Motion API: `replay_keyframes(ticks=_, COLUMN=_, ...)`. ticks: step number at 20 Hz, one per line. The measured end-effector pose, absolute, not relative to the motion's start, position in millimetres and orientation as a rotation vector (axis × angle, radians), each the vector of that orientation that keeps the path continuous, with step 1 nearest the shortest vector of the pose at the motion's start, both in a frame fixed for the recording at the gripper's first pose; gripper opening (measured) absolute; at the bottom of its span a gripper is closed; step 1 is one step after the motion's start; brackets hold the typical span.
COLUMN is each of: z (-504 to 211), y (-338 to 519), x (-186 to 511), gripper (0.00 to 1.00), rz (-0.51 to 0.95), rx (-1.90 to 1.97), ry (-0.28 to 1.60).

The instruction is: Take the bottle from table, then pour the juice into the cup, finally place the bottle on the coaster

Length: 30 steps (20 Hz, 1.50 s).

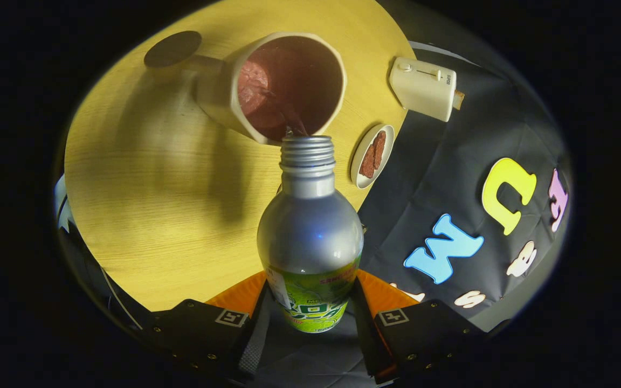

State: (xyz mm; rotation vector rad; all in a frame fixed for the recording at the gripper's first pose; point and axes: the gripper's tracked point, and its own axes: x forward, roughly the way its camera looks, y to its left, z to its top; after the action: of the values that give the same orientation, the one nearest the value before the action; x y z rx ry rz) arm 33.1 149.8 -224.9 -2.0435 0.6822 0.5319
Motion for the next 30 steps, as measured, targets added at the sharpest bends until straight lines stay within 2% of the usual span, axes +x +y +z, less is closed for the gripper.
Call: replay_keyframes(ticks=30, z=-208, y=167, x=35, gripper=0.72, rz=0.528, rx=-2.246, ry=0.702)
